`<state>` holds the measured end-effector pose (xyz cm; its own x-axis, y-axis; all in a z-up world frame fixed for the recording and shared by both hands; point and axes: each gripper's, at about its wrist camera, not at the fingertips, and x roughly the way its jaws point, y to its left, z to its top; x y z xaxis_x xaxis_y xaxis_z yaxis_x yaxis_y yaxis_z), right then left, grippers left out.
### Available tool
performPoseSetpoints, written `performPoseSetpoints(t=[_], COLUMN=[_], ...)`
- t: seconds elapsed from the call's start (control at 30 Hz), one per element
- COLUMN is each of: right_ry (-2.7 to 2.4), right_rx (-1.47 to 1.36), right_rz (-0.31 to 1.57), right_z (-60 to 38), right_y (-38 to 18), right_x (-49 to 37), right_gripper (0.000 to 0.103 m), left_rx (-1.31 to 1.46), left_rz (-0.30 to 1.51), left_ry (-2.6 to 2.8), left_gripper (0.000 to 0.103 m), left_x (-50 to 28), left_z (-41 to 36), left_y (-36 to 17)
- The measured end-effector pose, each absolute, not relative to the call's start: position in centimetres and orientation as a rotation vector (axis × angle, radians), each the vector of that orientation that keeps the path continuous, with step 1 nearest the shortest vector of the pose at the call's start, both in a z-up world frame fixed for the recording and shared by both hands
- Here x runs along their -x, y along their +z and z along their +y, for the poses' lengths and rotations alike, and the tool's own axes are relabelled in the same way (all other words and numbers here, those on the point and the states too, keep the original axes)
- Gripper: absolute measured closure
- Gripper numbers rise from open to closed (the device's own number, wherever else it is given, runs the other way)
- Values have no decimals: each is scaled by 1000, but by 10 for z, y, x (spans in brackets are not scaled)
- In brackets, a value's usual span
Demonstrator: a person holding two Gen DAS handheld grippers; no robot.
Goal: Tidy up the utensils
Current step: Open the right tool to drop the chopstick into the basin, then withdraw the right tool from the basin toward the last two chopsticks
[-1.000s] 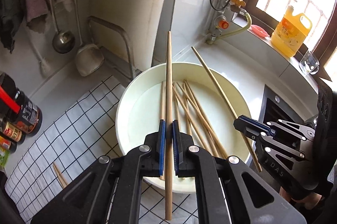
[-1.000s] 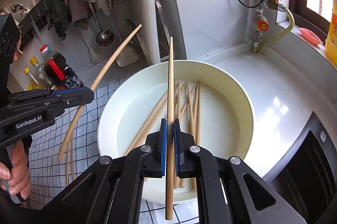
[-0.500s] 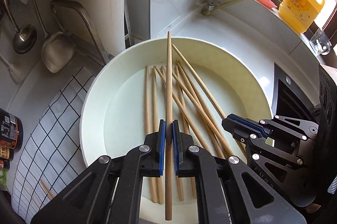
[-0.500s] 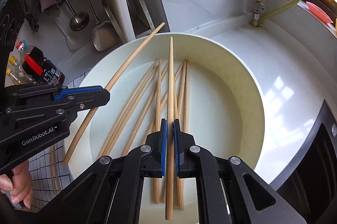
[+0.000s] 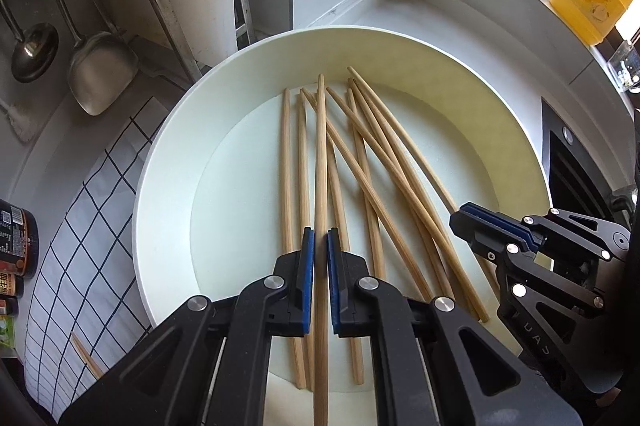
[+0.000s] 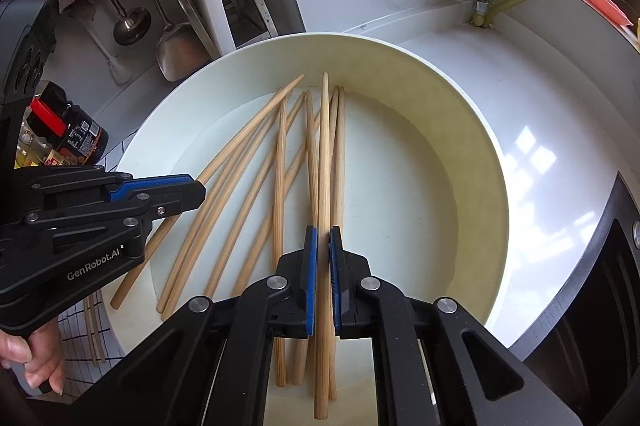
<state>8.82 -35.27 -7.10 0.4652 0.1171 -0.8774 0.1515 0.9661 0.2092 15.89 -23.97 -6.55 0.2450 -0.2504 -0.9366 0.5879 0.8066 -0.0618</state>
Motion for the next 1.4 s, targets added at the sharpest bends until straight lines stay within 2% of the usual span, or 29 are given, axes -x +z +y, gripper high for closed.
performPoseSetpoints(t=[0.07,0.13,0.17,0.2,0.27,0.77,1.4], right_ry=[-26,-32,-35,-39,-45,-24,88], right_rx=[-277,-285,-292,-296,-299,-279,-205], right_rz=[1087,1086,1080,1074,1058,997,941], right_z=[-354,-356,-357,-358,-360,-346,-289], right_y=[-70,-68,-67,-66,-62,-32,4], right_x=[-87,-87,-86,-85,-82,-65,-27], right_gripper=[97,97,95,90,87,80,73], left_rx=[-331,-330,-329,-328,-310,-249,-142], left_rz=[1188,1179,1174,1166,1129,1079,1033], left_ry=[-574,-560,-552,-540,-528,-464,-344], left_gripper=[94,84,70,50,37,36,36], left_x=[-159,-158,-158,-158,-156,-142,-80], left_z=[-238,-235,-233,-232,-226,-185,-106], left_y=[-63,-60,-58,-56,-46,-14,9])
